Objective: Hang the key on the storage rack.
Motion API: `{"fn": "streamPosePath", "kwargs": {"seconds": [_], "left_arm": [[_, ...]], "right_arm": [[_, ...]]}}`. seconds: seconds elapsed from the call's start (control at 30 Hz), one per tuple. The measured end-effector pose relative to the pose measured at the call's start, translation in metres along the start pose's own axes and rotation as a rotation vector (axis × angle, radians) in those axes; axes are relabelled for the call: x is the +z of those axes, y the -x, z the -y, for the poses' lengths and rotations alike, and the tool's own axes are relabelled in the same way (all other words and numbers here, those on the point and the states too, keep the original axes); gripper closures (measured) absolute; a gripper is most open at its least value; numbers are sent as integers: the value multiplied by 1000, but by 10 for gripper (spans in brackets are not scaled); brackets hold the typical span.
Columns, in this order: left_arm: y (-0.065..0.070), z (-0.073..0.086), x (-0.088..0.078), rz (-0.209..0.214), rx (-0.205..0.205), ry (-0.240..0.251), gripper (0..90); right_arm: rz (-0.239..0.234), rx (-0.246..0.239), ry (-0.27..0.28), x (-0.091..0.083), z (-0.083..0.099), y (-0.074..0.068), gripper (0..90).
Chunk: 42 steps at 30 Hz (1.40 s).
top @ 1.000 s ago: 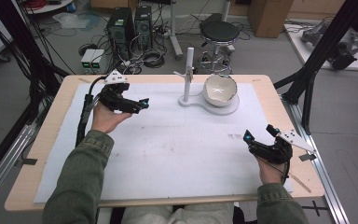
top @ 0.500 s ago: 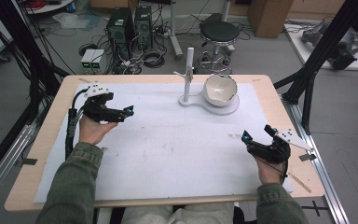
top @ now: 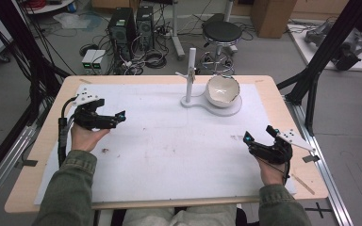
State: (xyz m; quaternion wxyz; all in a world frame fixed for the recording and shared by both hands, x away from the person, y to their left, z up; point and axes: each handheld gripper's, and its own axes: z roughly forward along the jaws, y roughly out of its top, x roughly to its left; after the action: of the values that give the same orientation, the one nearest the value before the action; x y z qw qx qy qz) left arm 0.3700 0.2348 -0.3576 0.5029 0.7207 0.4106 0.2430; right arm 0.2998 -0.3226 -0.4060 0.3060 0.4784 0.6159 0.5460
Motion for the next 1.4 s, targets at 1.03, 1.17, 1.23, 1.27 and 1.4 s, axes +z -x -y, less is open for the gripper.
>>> {"fn": "streamPosePath", "kwargs": {"seconds": [1.03, 1.17, 1.23, 1.27, 1.4], "left_arm": [[-22, 56, -53, -231, -74, 159, 16], [-22, 66, -61, -258, -66, 186, 16], [-22, 70, -65, -272, -80, 193, 16], [-23, 72, -67, -275, -88, 203, 16], [-22, 78, -73, -300, -103, 220, 16]], "right_arm": [[3, 9, 4, 0, 0, -1, 38], [2, 8, 4, 0, 0, -1, 38], [-2, 15, 6, 0, 0, -2, 38], [-3, 14, 7, 0, 0, -2, 38], [-12, 16, 4, 0, 0, -2, 38]]}}
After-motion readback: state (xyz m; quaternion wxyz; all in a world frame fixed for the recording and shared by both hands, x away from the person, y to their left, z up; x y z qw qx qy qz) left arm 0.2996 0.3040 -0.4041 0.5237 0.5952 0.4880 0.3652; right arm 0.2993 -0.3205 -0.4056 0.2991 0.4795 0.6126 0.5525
